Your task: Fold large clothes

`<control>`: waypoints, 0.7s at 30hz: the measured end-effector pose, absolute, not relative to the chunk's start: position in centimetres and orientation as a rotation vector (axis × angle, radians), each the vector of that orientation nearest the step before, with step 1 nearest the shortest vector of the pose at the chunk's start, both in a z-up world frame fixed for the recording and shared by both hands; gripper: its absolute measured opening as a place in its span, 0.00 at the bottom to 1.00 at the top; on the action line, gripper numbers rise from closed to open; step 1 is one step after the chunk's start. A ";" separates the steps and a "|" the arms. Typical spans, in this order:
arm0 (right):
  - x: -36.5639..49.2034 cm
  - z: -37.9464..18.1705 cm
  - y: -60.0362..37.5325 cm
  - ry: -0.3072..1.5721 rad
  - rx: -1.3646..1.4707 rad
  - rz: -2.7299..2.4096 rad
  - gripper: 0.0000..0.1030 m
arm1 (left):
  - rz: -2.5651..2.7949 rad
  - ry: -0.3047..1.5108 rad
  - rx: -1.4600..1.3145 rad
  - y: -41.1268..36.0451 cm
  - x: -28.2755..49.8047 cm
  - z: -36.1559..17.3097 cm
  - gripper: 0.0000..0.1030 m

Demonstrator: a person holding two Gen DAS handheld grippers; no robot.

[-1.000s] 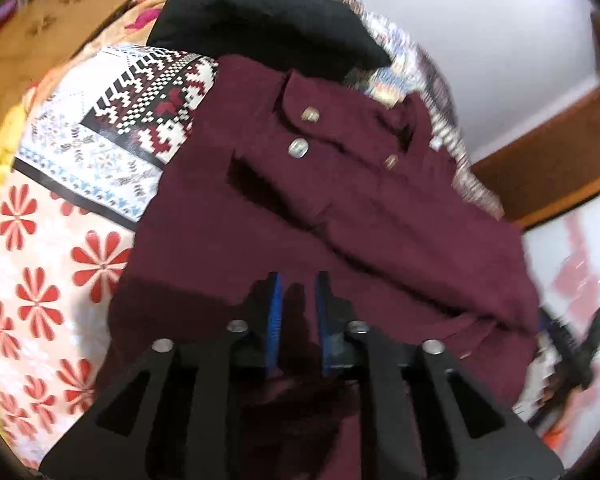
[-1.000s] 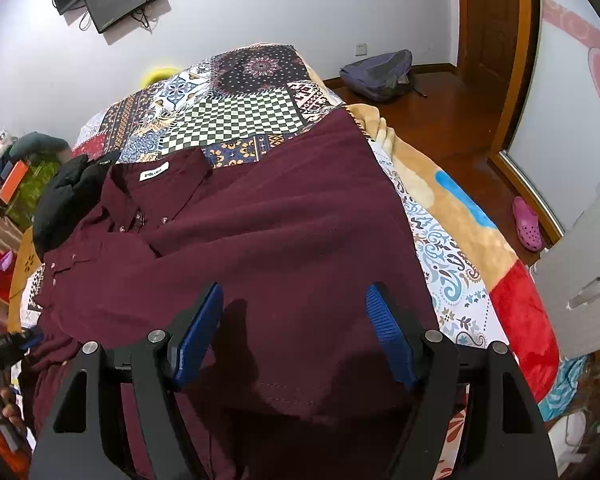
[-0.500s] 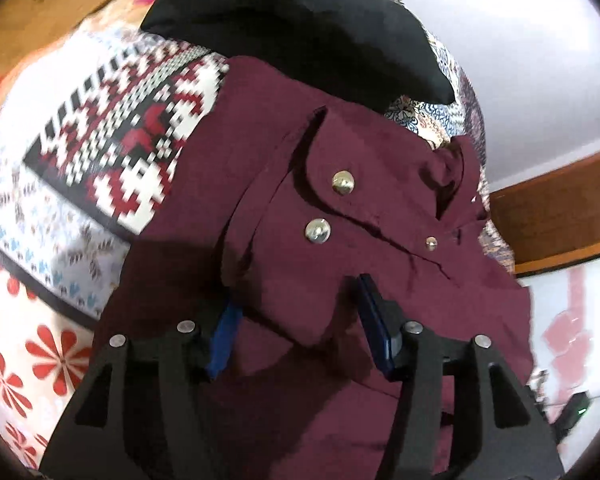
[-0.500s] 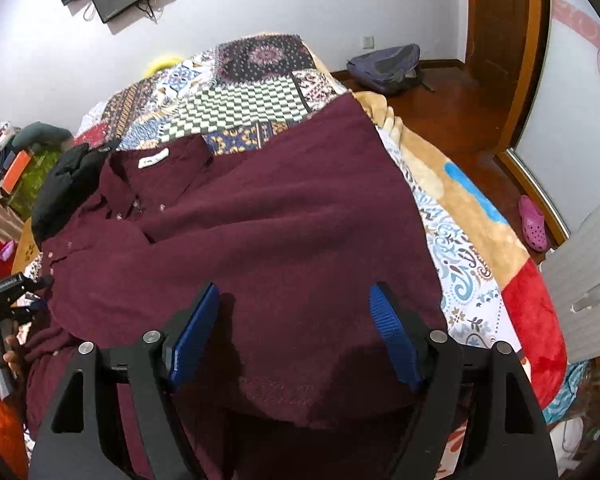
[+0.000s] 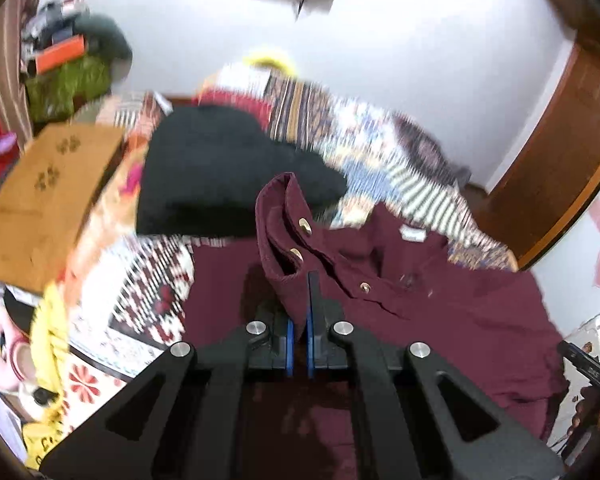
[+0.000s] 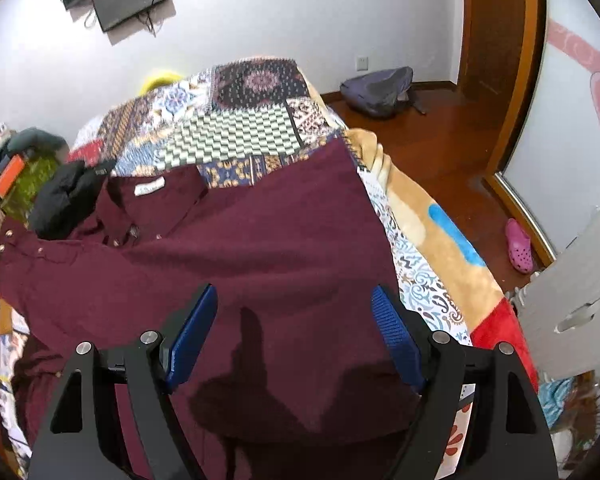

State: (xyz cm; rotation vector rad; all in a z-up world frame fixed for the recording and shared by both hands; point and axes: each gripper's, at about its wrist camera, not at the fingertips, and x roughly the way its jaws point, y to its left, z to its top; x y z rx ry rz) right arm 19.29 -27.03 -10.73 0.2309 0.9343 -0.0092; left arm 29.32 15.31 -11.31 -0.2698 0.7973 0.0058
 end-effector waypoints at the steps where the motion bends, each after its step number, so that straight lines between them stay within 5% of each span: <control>1: 19.3 -11.1 -27.0 0.944 0.240 -0.005 0.74 | 0.008 0.777 -0.265 15.6 28.5 -10.6 0.03; 6: 19.2 -13.4 -25.6 1.019 0.201 0.002 0.74 | 0.066 0.761 -0.254 16.4 26.4 -11.1 0.03; 11: 18.3 -13.2 -24.8 1.006 0.141 -0.010 0.75 | 0.090 0.931 -0.244 17.7 25.3 -16.7 0.07; 21: 17.5 -12.9 -25.1 1.023 0.131 0.010 0.75 | 0.169 1.043 -0.166 17.0 23.2 -21.4 0.30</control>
